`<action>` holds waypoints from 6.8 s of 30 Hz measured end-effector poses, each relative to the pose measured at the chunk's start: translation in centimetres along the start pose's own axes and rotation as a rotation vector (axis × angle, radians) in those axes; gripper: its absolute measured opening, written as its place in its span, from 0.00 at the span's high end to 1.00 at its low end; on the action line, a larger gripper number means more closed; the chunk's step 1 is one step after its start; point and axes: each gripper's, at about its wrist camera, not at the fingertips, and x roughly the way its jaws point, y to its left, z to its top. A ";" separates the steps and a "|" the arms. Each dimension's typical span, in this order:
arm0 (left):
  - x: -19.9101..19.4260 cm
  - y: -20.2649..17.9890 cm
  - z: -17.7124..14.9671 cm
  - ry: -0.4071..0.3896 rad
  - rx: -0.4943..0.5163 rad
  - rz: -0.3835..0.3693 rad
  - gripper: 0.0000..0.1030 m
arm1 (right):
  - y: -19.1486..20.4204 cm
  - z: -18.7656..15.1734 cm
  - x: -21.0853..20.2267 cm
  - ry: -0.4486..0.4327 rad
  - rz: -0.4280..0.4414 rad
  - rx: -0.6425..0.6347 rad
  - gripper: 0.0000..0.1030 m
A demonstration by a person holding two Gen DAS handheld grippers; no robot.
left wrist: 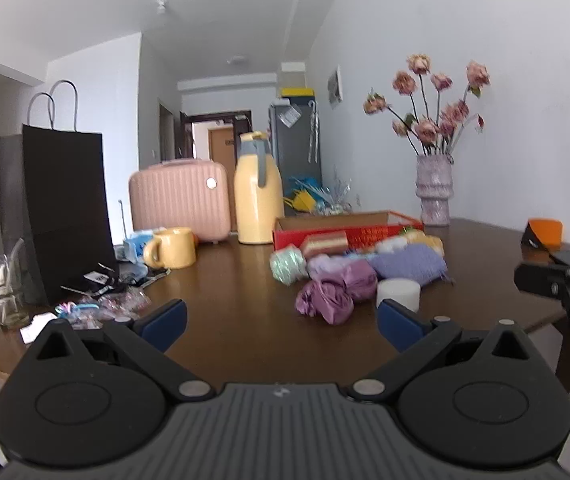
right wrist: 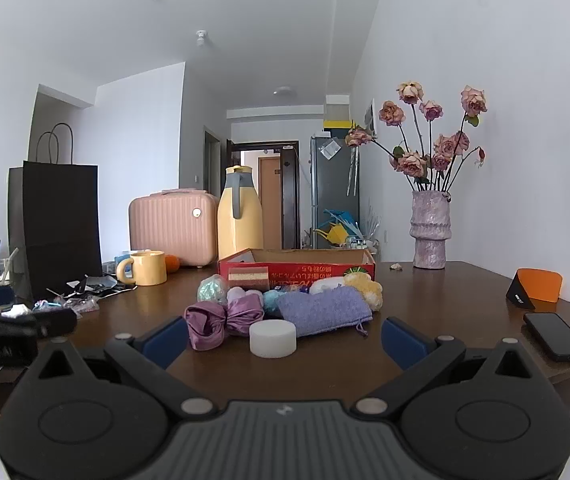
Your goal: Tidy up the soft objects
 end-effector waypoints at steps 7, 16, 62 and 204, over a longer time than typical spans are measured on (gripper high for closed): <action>0.1 -0.2 -0.4 0.011 0.001 -0.008 0.00 | -0.3 -0.2 0.3 0.015 -0.005 0.017 0.00; 0.2 0.0 -0.4 0.016 -0.005 -0.001 0.00 | -0.2 -0.2 0.4 0.016 -0.001 0.012 0.00; 0.1 0.2 -0.5 0.011 -0.003 0.003 0.00 | -0.1 -0.3 0.4 0.016 -0.003 0.018 0.00; 11.9 -1.1 4.0 0.072 -0.014 -0.166 0.00 | -7.9 2.0 12.1 0.111 0.085 0.050 0.00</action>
